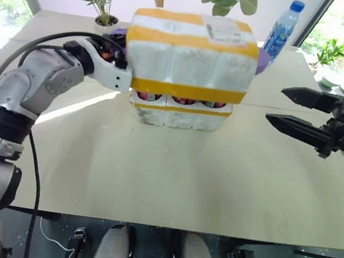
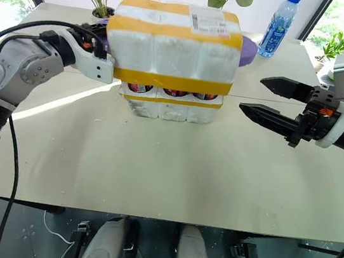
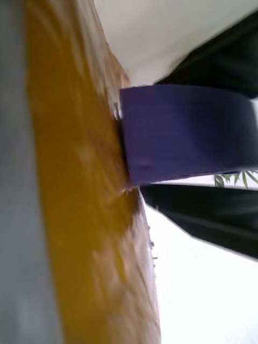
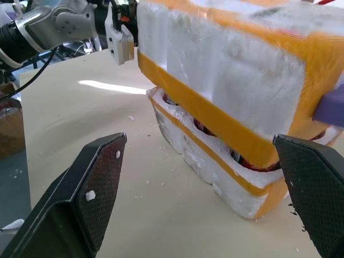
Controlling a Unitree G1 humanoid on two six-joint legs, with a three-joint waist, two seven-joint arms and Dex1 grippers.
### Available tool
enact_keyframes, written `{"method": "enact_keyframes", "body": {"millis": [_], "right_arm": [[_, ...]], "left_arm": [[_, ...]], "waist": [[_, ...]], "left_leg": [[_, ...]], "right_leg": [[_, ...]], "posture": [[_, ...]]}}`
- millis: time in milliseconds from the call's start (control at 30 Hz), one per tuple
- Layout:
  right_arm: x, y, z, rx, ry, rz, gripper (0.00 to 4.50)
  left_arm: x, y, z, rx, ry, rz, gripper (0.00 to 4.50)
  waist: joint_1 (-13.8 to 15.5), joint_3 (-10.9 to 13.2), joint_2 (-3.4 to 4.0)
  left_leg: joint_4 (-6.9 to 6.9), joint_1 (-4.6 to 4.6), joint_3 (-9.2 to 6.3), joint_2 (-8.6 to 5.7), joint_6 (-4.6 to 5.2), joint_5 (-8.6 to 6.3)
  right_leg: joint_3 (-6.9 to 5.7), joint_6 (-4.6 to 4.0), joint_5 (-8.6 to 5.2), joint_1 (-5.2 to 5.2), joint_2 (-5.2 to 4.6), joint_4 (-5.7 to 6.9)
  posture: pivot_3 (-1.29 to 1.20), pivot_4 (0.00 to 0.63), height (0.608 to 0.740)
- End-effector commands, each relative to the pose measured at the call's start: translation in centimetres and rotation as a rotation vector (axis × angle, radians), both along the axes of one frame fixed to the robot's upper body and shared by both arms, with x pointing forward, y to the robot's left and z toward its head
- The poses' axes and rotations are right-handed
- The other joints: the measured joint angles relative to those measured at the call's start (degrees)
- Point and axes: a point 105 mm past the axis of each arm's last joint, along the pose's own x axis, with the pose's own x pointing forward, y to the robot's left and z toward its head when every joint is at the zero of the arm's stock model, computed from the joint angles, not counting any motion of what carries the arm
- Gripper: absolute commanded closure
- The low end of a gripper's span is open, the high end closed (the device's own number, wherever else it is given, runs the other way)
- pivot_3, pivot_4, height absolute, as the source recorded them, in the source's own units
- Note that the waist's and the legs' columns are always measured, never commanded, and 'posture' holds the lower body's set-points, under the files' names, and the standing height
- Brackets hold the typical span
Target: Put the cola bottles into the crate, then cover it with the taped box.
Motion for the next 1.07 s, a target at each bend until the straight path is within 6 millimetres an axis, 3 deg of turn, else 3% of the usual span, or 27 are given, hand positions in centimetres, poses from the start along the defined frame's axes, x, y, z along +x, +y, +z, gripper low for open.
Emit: {"method": "enact_keyframes", "body": {"millis": [33, 233, 300, 400, 467, 600, 700, 800, 1067], "right_arm": [[-0.4, 0.4, 0.7, 0.008, -0.049, 0.021, 0.00], [-0.2, 0.1, 0.3, 0.014, -0.036, 0.016, 0.00], [-0.2, 0.0, 0.2, 0.016, -0.029, 0.012, 0.00], [-0.2, -0.3, -0.3, 0.012, -0.009, 0.004, 0.00], [-0.3, -0.5, -0.4, 0.006, -0.002, 0.004, 0.00], [-0.1, -0.9, -0.6, -0.015, 0.011, 0.010, 0.00], [0.3, -1.4, -1.0, -0.054, 0.036, 0.019, 0.00], [0.8, -1.8, -1.5, -0.088, 0.054, 0.028, 0.00], [1.4, -1.6, -2.0, -0.117, 0.069, 0.067, 0.00]], "left_arm": [[-1.0, 0.3, 0.9, -0.006, -0.015, -0.017, 0.84], [-4.7, 1.2, 0.1, -0.087, 0.011, -0.071, 0.84], [-6.0, 1.6, 1.1, -0.185, -0.013, -0.097, 0.84], [-7.6, 3.7, 3.3, -0.452, -0.018, -0.083, 0.84], [-7.6, 6.6, 2.7, -0.770, 0.189, -0.011, 0.84], [-8.4, 9.8, 0.3, -1.305, 0.726, 0.061, 0.84], [-11.8, 9.9, 0.4, -1.320, 1.101, -0.050, 0.84], [-13.8, 10.0, 0.8, -1.253, 1.306, -0.030, 0.84], [-13.3, 10.4, 2.1, -1.090, 1.290, -0.008, 0.84]], "waist": [[0.0, 0.0, 0.00], [-0.1, 0.0, 0.00], [0.0, 0.0, 0.00], [0.1, 0.0, -0.01], [0.0, 0.0, 0.01], [-0.2, 0.0, 0.03], [-0.6, 0.0, -0.02], [-1.0, 0.0, -0.02], [-1.3, 0.0, 0.03]], "left_leg": [[0.00, 0.00, 0.00, 0.00, 0.00, 0.00], [-0.01, 0.01, 0.02, 0.04, 0.00, 0.00], [-0.01, 0.02, 0.01, 0.05, 0.00, 0.00], [0.00, 0.01, -0.02, 0.05, 0.00, 0.00], [0.01, 0.02, -0.02, 0.04, 0.00, 0.00], [0.00, 0.29, -0.04, 0.06, -0.01, 0.01], [-0.02, 0.36, -0.08, 0.07, -0.02, 0.01], [-0.06, 0.38, -0.08, 0.05, -0.03, 0.00], [-0.17, 0.58, -0.04, 0.04, -0.03, 0.00]], "right_leg": [[0.00, 0.00, 0.00, 0.00, 0.00, 0.00], [0.04, 0.00, 0.00, -0.02, -0.01, 0.02], [0.02, -0.01, 0.00, -0.01, -0.01, 0.02], [0.00, -0.01, 0.00, 0.03, -0.07, 0.01], [-0.02, 0.00, 0.00, 0.06, -0.08, 0.00], [-0.01, 0.02, -0.02, 0.28, 0.01, 0.05], [-0.05, 0.01, -0.05, 0.35, 0.05, 0.02], [-0.08, -0.01, -0.11, 0.36, -0.01, -0.01], [-0.08, -0.29, -0.29, 0.50, 0.00, -0.02]], "posture": [[0.00, 0.150, 0.740], [0.00, 0.150, 0.740], [0.00, 0.150, 0.740], [0.00, 0.150, 0.740], [0.00, 0.150, 0.740], [0.00, 0.150, 0.740], [0.00, 0.150, 0.740], [0.00, 0.150, 0.740], [0.00, 0.150, 0.740]]}}
